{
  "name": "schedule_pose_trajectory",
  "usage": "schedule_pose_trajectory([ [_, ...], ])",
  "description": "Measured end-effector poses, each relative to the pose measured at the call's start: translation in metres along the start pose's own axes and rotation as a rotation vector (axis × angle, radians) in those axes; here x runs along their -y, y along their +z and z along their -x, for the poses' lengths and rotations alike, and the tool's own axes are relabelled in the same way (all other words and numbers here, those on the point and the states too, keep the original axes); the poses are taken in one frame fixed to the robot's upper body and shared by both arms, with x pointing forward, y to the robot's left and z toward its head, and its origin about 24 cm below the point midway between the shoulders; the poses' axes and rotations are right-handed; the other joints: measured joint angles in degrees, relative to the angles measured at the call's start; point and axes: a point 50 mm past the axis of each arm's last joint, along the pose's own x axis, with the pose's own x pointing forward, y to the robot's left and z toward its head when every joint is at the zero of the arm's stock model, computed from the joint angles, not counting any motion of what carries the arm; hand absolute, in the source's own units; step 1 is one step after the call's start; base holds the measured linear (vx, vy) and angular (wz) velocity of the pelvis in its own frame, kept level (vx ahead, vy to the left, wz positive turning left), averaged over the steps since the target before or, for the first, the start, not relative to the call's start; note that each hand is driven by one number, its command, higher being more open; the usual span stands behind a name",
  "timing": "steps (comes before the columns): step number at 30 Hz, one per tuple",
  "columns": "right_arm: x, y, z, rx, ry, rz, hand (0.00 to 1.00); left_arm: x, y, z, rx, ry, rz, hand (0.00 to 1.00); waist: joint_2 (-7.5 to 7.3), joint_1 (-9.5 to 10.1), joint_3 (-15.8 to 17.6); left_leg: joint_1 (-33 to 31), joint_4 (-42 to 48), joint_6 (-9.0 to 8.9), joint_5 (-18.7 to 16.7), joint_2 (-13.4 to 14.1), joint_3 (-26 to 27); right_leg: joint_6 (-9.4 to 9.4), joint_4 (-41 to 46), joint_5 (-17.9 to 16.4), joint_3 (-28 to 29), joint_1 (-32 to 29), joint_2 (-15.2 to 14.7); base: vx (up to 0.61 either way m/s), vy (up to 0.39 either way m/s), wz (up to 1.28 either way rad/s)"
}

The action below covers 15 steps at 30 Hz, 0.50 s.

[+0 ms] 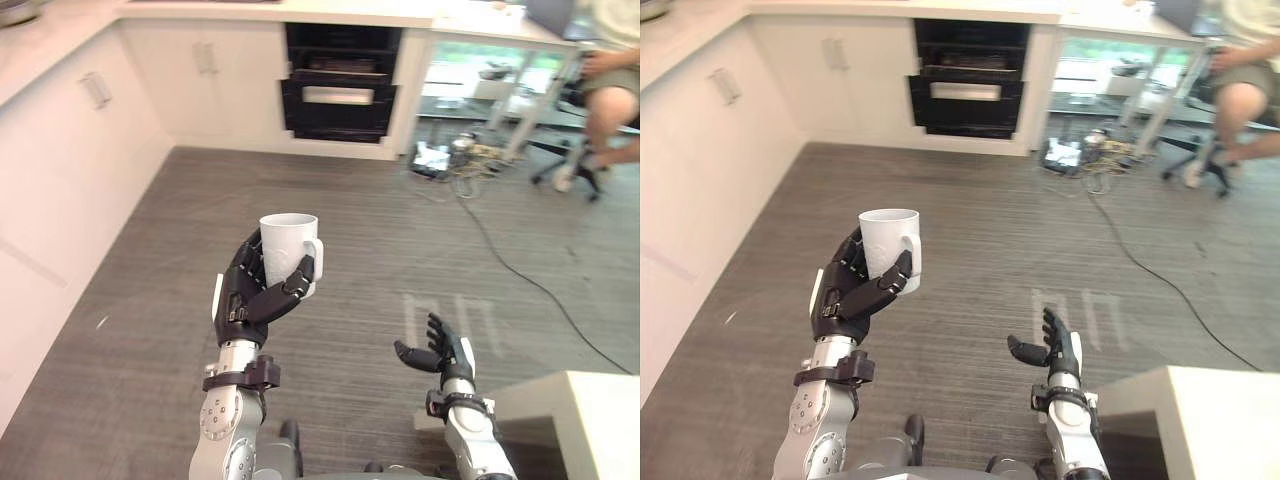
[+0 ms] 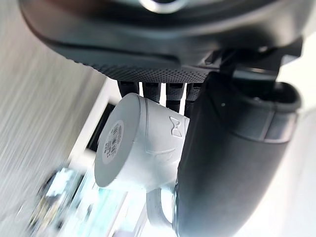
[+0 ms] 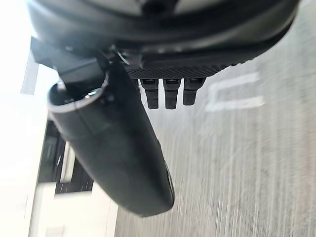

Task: Walk over to the sink, pick up the cup, carry it to the dishwasher, place the cup inside the dishwasher, then close the dishwasher door

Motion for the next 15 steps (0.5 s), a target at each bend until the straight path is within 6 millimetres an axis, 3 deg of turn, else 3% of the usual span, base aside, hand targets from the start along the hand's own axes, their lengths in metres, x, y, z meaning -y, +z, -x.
schedule_pose_trajectory([
  [2, 0.001, 0.002, -0.001, 0.009, -0.006, 0.004, 0.9, -0.001, 0.0, 0.002, -0.005, 0.004, -0.004, 0.3, 0.14, 0.74, 0.09, -0.58, 2.08, 1.25, -1.13, -1.62, 0.68, 3.11, 2.45, -2.15, -1.14, 0.01, -3.08, 0.11, 0.264, 0.57],
  [3, 0.0, 0.002, -0.001, 0.009, -0.004, 0.0, 0.9, -0.002, 0.0, 0.002, -0.007, 0.004, -0.007, 0.3, 0.14, 0.76, 0.08, -0.89, 2.89, 1.62, -2.4, -2.43, 0.47, 3.56, 2.94, -2.43, -1.15, 0.2, -3.91, 0.17, 0.256, 0.39],
  [5, -0.003, 0.001, 0.0, 0.002, 0.0, -0.008, 0.9, 0.0, 0.002, 0.004, 0.0, 0.001, 0.003, 0.3, 0.18, 0.38, 0.08, -1.44, 6.03, 3.46, -7.03, -6.03, -0.77, 4.99, 10.45, -4.2, -1.84, -0.64, -8.78, 0.31, 0.356, 0.48],
  [6, -0.003, 0.0, 0.0, -0.004, 0.001, -0.005, 0.9, 0.001, 0.002, 0.005, 0.001, -0.002, 0.007, 0.3, 0.37, 0.04, 0.0, -1.2, 6.17, 4.0, -7.74, -7.04, -1.21, 4.58, 14.61, -4.37, -1.42, -1.81, -10.51, 0.39, 0.401, 0.66],
  [7, -0.002, -0.002, 0.001, -0.017, 0.002, 0.0, 0.9, 0.005, 0.003, 0.005, 0.006, -0.019, 0.012, 0.3, 0.45, -0.8, 0.06, -0.19, 6.01, 4.99, -9.08, -9.27, -2.94, -0.86, 25.35, -3.85, 1.07, -5.43, -13.8, 0.2, 0.209, 0.68],
  [8, -0.002, -0.005, 0.003, -0.026, 0.002, 0.0, 0.9, 0.006, 0.004, 0.005, 0.009, -0.029, 0.013, 0.3, 0.43, -1.46, 0.11, 0.5, 5.97, 5.65, -9.69, -10.08, -4.17, -3.18, 30.03, -4.3, 3.88, -7.23, -14.29, 0.44, 0.339, 1.0],
  [9, -0.002, -0.009, 0.005, -0.045, 0.001, -0.003, 0.9, 0.009, 0.005, 0.006, 0.011, -0.042, 0.015, 0.3, 0.34, -2.39, 0.24, 2.43, 5.55, 6.35, -10.65, -11.21, -6.44, -3.01, 37.92, -5.57, 11.21, -10.79, -12.0, 0.33, 0.161, 0.9],
  [11, -0.003, -0.012, 0.007, -0.056, 0.003, -0.008, 0.9, 0.009, 0.005, 0.006, 0.008, -0.049, 0.01, 0.3, 0.55, -3.05, 0.39, 7.42, 2.08, 6.01, -11.03, -12.08, -8.81, -2.09, 41.91, -7.99, 17.36, -16.62, -6.15, 0.55, 0.182, 0.75],
  [14, -0.003, -0.011, 0.007, -0.049, 0.002, -0.011, 0.9, 0.011, 0.006, 0.004, 0.011, -0.084, -0.008, 0.3, 1.3, -3.45, 0.93, 14.93, -5.15, 4.81, -10.55, -12.75, -11.6, -2.91, 33.34, -8.79, 13.27, -24.07, -1.66, 0.5, 0.096, 0.49],
  [15, -0.002, -0.011, 0.007, -0.047, 0.0, -0.012, 0.9, 0.013, 0.007, 0.003, 0.014, -0.102, -0.011, 0.3, 1.8, -3.63, 1.2, 17.35, -7.45, 4.08, -10.4, -12.55, -12.64, -3.0, 26.84, -7.31, 11.16, -25.91, -0.18, 0.57, 0.055, 0.5],
])
